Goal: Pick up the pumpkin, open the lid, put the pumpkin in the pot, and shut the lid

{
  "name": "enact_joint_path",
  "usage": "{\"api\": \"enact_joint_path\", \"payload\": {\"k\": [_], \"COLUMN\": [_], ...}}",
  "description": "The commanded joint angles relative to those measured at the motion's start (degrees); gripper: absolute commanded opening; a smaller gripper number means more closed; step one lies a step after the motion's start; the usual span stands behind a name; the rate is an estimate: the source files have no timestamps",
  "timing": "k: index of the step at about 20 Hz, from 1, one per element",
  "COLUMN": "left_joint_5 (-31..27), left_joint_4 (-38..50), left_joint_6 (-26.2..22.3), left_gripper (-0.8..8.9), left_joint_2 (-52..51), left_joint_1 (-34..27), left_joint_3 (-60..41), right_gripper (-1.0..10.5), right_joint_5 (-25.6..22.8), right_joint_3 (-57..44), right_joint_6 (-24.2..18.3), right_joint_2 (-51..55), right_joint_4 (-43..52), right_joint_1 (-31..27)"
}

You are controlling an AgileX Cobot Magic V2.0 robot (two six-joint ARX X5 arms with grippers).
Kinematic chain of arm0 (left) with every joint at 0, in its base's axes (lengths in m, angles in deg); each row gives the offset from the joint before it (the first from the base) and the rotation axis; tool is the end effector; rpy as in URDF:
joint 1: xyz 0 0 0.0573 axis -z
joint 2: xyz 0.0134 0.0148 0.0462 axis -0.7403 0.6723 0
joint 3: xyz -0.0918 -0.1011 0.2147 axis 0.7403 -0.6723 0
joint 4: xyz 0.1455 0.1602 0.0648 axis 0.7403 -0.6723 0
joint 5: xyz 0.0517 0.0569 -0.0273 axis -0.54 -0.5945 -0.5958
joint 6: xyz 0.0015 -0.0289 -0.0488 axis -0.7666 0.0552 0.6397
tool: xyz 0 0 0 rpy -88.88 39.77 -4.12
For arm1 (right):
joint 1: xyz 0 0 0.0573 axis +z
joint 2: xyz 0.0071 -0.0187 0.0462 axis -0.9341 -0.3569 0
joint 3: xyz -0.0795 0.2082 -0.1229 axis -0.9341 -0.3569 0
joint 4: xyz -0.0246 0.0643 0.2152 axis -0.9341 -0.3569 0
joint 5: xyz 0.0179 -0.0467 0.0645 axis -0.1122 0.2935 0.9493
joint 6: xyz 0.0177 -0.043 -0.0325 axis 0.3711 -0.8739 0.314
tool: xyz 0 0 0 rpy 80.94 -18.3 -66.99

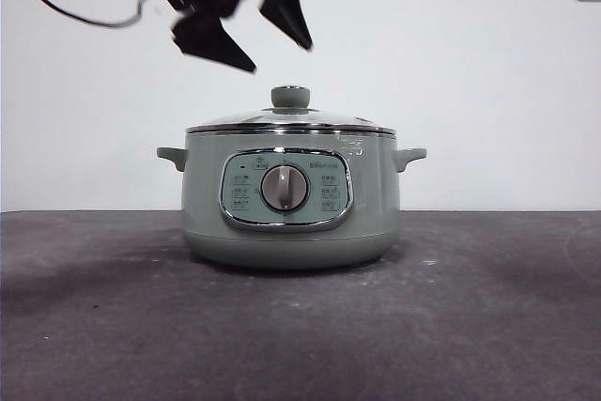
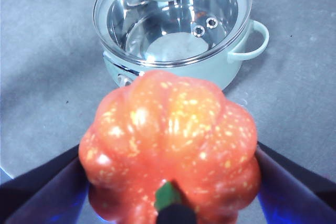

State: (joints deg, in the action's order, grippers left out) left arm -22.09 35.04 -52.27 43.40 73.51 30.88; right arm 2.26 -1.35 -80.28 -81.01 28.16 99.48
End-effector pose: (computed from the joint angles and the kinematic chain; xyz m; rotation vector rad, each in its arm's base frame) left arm 0.3382 -0.1730 0.3181 0.0930 0.5329 -0.7079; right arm 0.1283 0.0782 0.3418 -0.1222 0.6258 0.5772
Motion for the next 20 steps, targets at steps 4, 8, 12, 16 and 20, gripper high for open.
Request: {"api": "enact_joint_path", "payload": {"k": [4, 8, 12, 16, 20], "left_joint_5": [-3.5, -4.5, -4.6, -4.4, -4.4], "left_joint_4": [3.7, 3.5, 3.4, 2.2, 0.1], "left_joint_6": [-0.7, -0.5, -0.4, -0.3, -0.3], "left_gripper": [6.65, 6.55, 3.83, 1.10, -0.13], "left_joint_2": [5.4, 6.8, 6.8, 6.6, 5.8], "left_joint_1": [1.8, 2.1, 2.4, 2.5, 2.4], "left_joint_3": [0.0, 0.0, 0.0, 0.0, 0.1], "right_gripper": [-0.1, -0.1, -0.1, -0.1, -0.1], "right_joint_5": [-0.2, -0.2, -0.2, -0.3, -0.3], "right_joint_3": [0.0, 0.0, 0.0, 0.0, 0.0], "right_joint_6": [0.8, 1.2, 1.2, 1.2, 1.2], "right_joint_2": [0.8, 0.8, 0.8, 0.8, 0.8], "right_joint_4": [0.0, -0.1, -1.0, -1.4, -1.4], "right_joint_1": [0.0, 0.0, 0.0, 0.0, 0.0]}}
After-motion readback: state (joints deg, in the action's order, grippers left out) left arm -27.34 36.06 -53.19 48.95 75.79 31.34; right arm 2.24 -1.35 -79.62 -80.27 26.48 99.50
